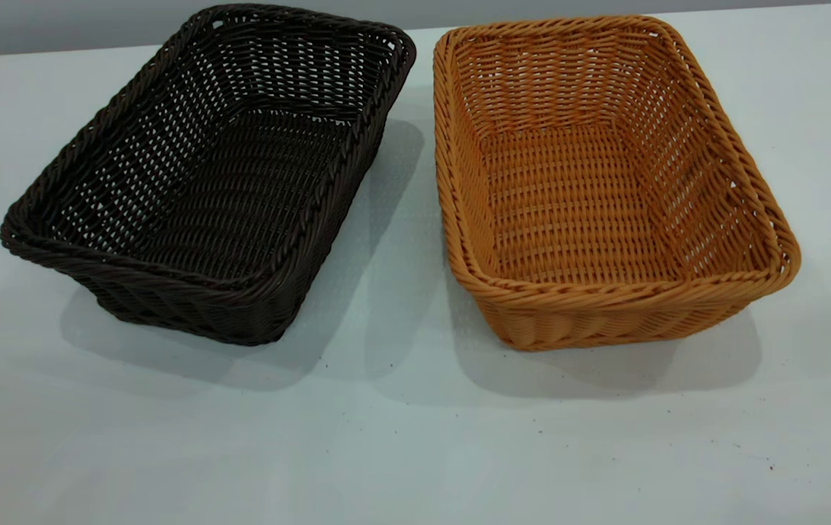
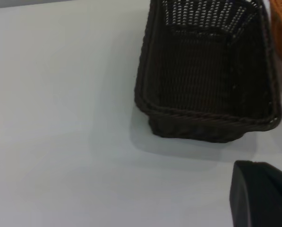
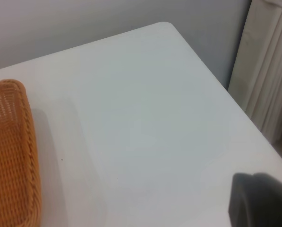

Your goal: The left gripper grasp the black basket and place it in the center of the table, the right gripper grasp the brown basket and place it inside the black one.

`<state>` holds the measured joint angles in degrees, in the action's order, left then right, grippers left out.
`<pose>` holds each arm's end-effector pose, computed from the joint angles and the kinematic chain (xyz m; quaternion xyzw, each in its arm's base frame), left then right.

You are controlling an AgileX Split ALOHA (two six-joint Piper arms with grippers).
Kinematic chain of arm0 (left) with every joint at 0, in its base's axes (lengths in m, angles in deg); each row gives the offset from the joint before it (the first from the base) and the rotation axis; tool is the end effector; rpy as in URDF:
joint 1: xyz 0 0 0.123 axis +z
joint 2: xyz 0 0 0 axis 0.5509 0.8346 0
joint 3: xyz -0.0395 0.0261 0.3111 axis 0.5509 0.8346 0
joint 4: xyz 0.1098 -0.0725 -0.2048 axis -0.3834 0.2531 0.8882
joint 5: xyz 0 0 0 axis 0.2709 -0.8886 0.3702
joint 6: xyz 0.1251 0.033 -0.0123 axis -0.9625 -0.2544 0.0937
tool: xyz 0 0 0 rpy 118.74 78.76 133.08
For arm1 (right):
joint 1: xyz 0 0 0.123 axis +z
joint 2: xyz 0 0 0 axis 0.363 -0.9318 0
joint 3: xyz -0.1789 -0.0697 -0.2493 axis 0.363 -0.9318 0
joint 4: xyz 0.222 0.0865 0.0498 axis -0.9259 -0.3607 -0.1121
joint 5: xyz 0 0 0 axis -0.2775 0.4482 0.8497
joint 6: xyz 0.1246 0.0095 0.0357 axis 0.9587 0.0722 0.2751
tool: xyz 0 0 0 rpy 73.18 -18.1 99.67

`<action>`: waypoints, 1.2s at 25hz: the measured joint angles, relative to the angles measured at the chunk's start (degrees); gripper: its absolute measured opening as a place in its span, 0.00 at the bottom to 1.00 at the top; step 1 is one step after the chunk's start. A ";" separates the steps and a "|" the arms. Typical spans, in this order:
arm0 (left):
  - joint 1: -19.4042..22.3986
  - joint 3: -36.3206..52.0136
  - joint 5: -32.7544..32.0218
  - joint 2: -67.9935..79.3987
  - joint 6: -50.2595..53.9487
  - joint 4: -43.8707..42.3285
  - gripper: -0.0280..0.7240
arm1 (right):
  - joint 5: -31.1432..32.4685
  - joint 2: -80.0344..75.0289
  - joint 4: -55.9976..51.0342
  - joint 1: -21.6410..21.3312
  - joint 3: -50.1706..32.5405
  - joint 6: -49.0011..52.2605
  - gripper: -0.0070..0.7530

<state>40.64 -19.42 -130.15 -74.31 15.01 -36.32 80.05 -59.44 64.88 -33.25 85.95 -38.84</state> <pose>-0.0045 -0.0354 0.2419 0.0768 0.8608 -0.0480 0.5009 -0.0093 -0.0104 0.2520 0.1494 0.8425 -0.0714 0.5126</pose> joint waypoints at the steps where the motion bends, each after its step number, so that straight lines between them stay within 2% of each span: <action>1: 0.00 0.00 0.05 0.00 0.00 0.86 0.04 | 0.00 0.00 0.00 0.00 0.00 0.00 0.01; 10: 0.00 0.00 2.13 0.00 -0.05 6.47 0.04 | 0.00 0.00 0.00 0.00 0.00 -0.12 0.01; 15: 0.00 -0.17 0.51 0.65 -0.05 6.76 0.04 | -0.06 0.00 -1.25 0.00 0.00 -0.12 0.01; 21: 0.00 -4.96 0.08 8.24 -2.46 8.40 0.04 | -0.81 -2.66 -9.51 0.00 0.97 -6.92 0.03; 30: 0.00 -12.21 2.91 21.26 -13.59 15.72 0.04 | -6.41 -13.09 -27.43 0.00 1.69 -17.04 0.16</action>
<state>40.64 -31.62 -127.25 -53.05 1.42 -20.60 73.64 -72.54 37.45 -33.25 87.64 -55.88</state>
